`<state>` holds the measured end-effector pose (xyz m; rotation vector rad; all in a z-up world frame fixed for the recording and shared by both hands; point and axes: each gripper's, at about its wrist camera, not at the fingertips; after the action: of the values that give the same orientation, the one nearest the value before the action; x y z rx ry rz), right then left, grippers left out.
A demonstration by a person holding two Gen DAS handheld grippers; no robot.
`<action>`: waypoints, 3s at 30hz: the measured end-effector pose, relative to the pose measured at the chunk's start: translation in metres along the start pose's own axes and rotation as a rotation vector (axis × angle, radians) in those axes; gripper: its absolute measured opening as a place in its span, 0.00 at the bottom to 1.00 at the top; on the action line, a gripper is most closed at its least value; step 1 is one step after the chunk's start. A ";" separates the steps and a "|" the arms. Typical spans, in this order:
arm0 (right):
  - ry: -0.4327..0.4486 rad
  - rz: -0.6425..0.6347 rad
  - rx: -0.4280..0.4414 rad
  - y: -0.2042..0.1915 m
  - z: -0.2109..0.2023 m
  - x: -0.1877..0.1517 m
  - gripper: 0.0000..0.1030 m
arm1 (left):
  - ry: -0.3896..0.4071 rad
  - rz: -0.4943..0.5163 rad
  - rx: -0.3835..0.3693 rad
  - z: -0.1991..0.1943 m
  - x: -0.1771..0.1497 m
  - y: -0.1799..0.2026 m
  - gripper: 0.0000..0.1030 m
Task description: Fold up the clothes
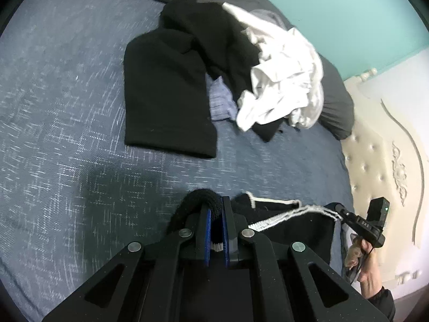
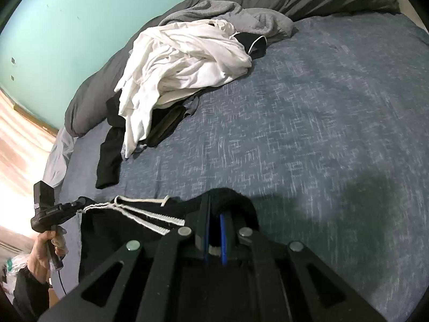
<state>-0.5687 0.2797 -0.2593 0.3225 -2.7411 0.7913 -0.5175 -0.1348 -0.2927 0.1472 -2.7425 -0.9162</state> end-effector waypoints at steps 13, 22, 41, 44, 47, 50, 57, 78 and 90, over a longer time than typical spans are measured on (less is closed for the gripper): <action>0.077 -0.017 0.050 0.002 -0.004 -0.008 0.10 | 0.131 -0.037 -0.043 -0.022 -0.008 -0.012 0.64; 0.131 -0.012 0.084 -0.005 -0.023 -0.006 0.21 | 0.098 0.039 0.058 -0.022 -0.014 0.000 0.64; -0.071 -0.085 -0.202 0.003 0.035 -0.030 0.40 | 0.014 0.116 0.200 0.006 -0.030 -0.003 0.63; -0.048 -0.082 -0.220 0.005 0.030 -0.037 0.40 | 0.013 0.114 0.190 -0.002 -0.039 -0.007 0.63; -0.021 -0.065 -0.194 0.006 0.014 -0.051 0.40 | 0.002 0.128 0.188 -0.013 -0.055 -0.009 0.63; -0.013 -0.047 -0.159 0.007 -0.002 -0.071 0.40 | 0.000 0.118 0.172 -0.028 -0.073 -0.014 0.63; -0.016 0.041 -0.074 0.012 -0.036 -0.143 0.44 | -0.038 0.090 0.127 -0.053 -0.125 -0.022 0.64; -0.104 0.119 -0.007 0.009 -0.032 -0.242 0.50 | -0.083 0.011 0.016 -0.067 -0.226 -0.051 0.64; -0.088 0.081 0.012 0.004 -0.025 -0.237 0.18 | -0.092 0.029 -0.034 -0.044 -0.220 -0.044 0.17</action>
<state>-0.3430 0.3290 -0.3160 0.2561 -2.8486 0.8332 -0.2924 -0.1578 -0.3289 0.0598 -2.8027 -0.9845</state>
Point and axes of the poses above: each gripper's, at about its wrist camera, not at the fingertips, and z roughly the way its jaws point, y to its right, x to its top, and after that the axes turned 10 degrees about -y, right-handed
